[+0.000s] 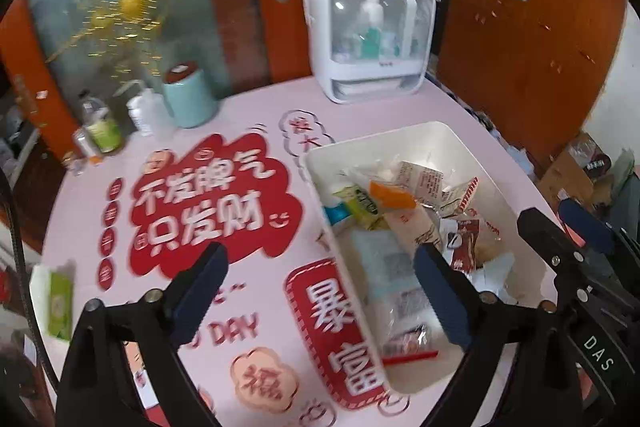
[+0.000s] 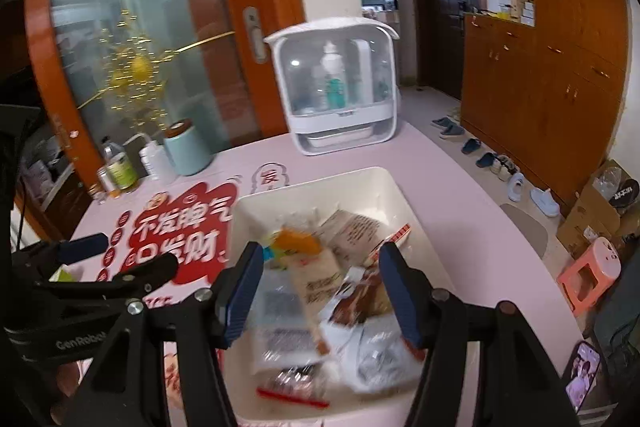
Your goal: Organize snacks
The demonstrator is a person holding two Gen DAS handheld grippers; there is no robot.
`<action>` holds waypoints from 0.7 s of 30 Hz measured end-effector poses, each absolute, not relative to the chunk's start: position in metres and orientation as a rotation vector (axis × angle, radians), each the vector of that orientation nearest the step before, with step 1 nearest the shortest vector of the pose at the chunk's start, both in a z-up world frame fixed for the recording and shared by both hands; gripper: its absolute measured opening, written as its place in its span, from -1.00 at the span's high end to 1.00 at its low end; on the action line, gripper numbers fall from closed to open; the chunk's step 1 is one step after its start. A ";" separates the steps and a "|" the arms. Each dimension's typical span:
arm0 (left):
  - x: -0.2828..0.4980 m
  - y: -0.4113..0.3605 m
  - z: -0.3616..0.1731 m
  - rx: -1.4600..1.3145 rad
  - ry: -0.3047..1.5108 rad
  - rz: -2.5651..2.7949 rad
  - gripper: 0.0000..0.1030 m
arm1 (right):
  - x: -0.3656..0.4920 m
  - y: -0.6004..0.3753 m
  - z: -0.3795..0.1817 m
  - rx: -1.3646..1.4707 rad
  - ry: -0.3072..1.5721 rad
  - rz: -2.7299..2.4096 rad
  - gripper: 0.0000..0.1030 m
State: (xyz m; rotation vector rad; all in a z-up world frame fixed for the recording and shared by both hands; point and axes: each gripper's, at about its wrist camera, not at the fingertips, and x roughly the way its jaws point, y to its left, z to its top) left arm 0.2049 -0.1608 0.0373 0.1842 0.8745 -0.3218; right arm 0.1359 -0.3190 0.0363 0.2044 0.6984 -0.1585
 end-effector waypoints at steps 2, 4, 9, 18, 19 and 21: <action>0.185 -0.143 0.048 0.157 0.849 -0.301 -0.87 | 0.121 -0.308 0.042 0.191 0.693 -0.131 -0.18; 0.166 -0.125 0.057 0.128 0.831 -0.284 -0.88 | 0.109 -0.298 0.046 0.180 0.693 -0.105 -0.19; 0.119 -0.089 0.069 0.085 0.788 -0.211 -0.99 | 0.080 -0.269 0.059 0.144 0.679 -0.033 -0.19; 0.052 -0.050 0.073 0.039 0.718 -0.101 -0.99 | 0.038 -0.237 0.068 0.089 0.645 0.054 -0.19; 0.044 -0.046 0.072 0.033 0.715 -0.084 -0.99 | 0.035 -0.236 0.067 0.093 0.650 0.066 -0.19; 0.034 -0.041 0.070 0.034 0.713 -0.044 -0.99 | 0.030 -0.232 0.065 0.100 0.664 0.088 -0.19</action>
